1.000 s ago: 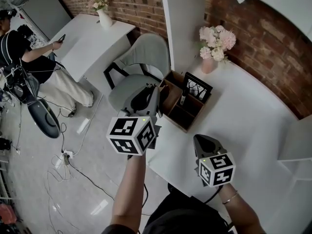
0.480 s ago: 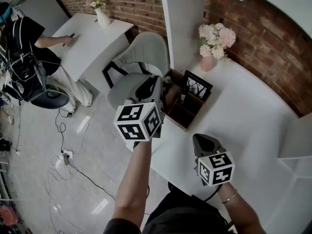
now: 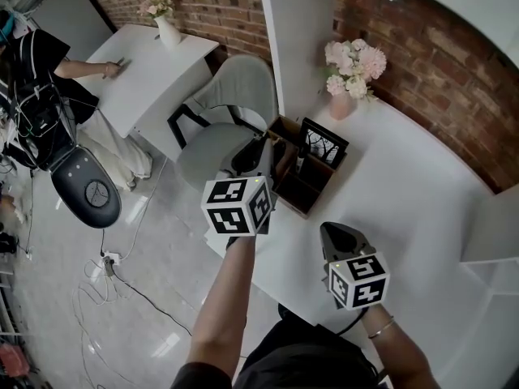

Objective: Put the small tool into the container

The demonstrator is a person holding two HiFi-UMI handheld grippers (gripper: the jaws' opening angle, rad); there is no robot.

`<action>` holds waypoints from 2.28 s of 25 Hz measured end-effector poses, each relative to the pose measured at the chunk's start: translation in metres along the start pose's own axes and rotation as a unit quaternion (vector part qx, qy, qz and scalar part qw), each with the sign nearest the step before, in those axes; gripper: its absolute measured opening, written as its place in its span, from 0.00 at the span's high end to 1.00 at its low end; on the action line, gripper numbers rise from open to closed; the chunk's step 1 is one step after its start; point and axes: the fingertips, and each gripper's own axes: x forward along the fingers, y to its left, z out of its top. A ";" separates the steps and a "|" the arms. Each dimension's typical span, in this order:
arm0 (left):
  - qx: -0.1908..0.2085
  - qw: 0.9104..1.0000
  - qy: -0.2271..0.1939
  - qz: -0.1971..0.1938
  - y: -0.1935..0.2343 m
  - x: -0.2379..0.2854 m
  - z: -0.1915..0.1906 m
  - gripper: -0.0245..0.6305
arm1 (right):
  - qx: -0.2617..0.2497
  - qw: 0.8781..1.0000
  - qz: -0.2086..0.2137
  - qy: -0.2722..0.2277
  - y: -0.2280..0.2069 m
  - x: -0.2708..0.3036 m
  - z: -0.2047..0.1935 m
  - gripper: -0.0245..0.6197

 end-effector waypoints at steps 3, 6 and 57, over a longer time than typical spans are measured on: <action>0.006 1.000 0.013 0.001 -0.001 0.001 -0.009 0.86 | -0.002 1.000 0.000 -0.002 0.000 -0.002 0.001 0.96; 0.009 1.000 0.025 0.003 0.001 0.001 -0.016 0.86 | 0.002 1.000 0.005 -0.004 0.002 -0.002 0.002 0.96; -0.043 0.991 0.124 0.001 -0.017 -0.091 -0.119 0.82 | -0.011 1.000 0.016 0.003 0.022 -0.002 -0.006 0.96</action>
